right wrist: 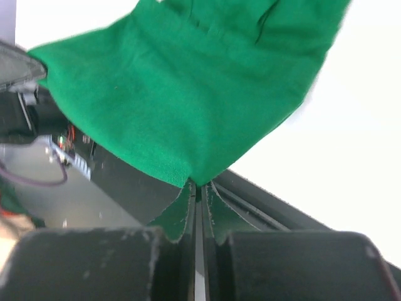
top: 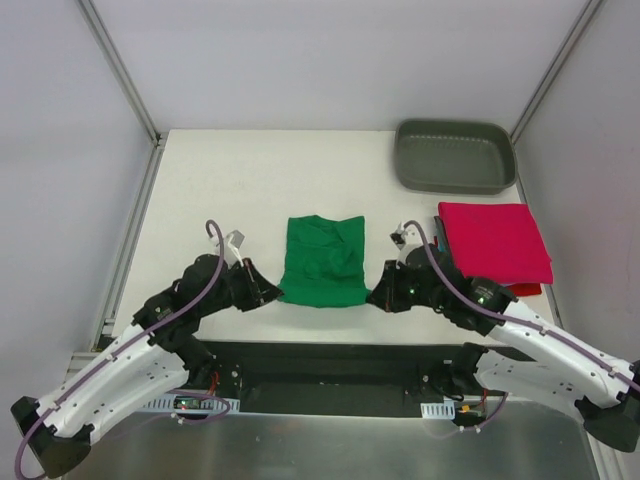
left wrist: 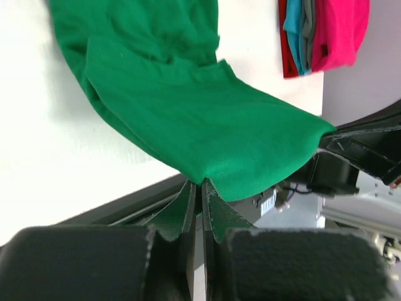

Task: Fold and stack the t-shirts
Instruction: Fold the long partially folded tshirt into a neat square

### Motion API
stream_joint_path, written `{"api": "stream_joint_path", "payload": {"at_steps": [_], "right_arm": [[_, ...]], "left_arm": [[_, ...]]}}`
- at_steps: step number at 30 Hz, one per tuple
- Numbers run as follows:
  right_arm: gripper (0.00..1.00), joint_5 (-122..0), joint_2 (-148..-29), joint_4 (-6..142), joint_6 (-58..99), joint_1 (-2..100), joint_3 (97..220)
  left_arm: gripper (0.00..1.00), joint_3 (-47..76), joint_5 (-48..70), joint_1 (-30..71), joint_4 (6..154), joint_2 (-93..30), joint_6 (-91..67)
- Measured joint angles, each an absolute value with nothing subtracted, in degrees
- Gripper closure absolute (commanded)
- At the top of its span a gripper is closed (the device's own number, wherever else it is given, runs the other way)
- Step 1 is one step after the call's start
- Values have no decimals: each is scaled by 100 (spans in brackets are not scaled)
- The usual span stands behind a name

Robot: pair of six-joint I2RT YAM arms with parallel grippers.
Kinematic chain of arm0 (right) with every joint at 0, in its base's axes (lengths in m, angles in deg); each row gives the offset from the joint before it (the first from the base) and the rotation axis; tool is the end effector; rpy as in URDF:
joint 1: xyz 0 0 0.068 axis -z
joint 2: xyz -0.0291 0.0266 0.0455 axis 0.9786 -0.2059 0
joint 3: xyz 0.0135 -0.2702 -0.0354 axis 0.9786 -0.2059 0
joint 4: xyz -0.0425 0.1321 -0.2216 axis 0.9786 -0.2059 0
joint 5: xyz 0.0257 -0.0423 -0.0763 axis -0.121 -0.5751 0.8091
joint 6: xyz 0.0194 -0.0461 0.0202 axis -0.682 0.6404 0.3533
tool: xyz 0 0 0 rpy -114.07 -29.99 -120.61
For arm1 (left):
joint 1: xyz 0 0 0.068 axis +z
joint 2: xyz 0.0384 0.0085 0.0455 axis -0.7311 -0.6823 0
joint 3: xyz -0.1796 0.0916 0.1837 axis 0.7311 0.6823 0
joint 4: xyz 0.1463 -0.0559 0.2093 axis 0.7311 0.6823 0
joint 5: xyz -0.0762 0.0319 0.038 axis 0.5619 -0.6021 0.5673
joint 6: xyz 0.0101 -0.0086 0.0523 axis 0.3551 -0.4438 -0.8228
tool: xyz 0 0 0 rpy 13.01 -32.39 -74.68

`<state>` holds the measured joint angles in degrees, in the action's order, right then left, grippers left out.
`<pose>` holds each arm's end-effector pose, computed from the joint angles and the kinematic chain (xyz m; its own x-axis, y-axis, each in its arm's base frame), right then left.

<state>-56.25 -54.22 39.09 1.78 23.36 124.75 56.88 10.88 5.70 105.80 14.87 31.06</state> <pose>0.1010 0.1465 0.2829 -0.6597 -0.1810 -0.7294 -0.6164 0.6856 0.3873 0.0977 -0.0928 0.2606 -0.7846 -0.3788 -0.4907 0.2002 0.5944 -0.7789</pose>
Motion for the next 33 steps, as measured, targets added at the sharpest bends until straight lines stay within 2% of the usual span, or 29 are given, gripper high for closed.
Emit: {"api": "stream_joint_path", "payload": {"at_steps": [6,14,21,33], "right_arm": [[98,-5287,-5752,3815,541,3127,13087],[98,-5851,-6795,4051,998,4143,13644],[98,-6423,-7647,4366,1142,4698,14075],[99,-7193,-9164,4766,1323,5457,14846]], "left_arm": [[100,4825,181,570,10597,412,2909],[100,3998,-702,664,10613,-692,2719],[100,3513,-700,1344,10571,-1632,2616],[100,2538,-787,1842,10396,-3129,2277]]}}
